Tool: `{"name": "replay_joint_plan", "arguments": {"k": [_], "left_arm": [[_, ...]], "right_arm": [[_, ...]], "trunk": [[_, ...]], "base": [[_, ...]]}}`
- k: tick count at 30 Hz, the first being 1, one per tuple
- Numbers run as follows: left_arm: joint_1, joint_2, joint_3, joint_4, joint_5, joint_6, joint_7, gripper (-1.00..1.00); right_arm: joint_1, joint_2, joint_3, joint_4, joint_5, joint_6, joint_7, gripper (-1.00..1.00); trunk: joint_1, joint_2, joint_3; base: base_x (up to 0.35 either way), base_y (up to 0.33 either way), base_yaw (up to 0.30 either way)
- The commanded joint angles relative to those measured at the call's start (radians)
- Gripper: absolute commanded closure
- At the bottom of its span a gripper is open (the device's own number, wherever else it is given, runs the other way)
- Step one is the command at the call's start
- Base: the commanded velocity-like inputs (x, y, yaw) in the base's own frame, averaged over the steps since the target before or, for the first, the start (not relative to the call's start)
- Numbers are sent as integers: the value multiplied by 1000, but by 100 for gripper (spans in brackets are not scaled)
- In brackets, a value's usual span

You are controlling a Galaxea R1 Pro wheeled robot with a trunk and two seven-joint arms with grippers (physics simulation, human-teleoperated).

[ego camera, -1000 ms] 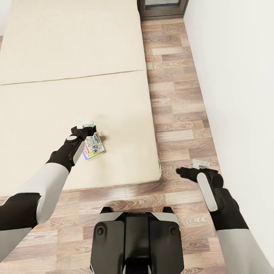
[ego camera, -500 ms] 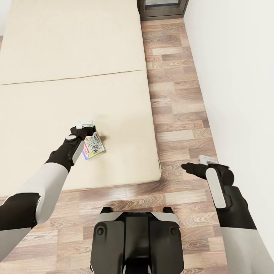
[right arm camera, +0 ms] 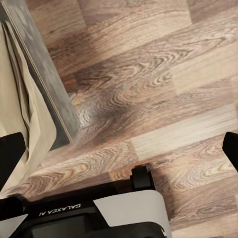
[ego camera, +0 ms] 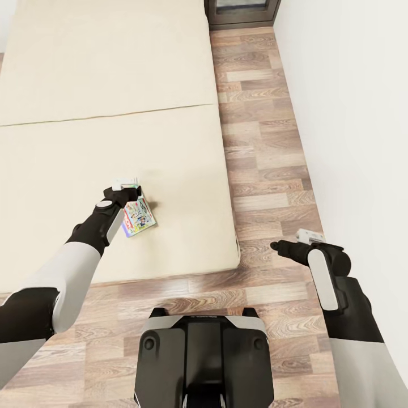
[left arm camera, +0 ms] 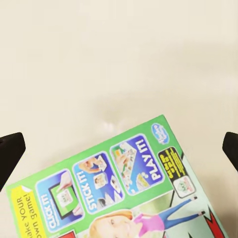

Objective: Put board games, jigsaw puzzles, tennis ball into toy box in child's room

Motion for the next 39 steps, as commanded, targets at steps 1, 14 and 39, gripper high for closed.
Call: {"name": "replay_joint_plan", "arguments": {"k": [1, 14, 39], "left_arm": [[0, 0, -1, -3, 1, 6, 3, -100], [0, -4, -1, -21, 1, 6, 3, -100], [0, -5, -2, -24, 0, 13, 5, -100]], "right_arm": [[0, 0, 0, -2, -11, 3, -9, -100], [0, 0, 1, -6, -7, 3, -10, -100], [0, 0, 8, -7, -7, 3, -10, -100]], "trunk": [[1, -2, -2], [1, -2, -21], [1, -2, -62]], "base": [[0, 0, 0], [0, 0, 0], [0, 0, 0]]}}
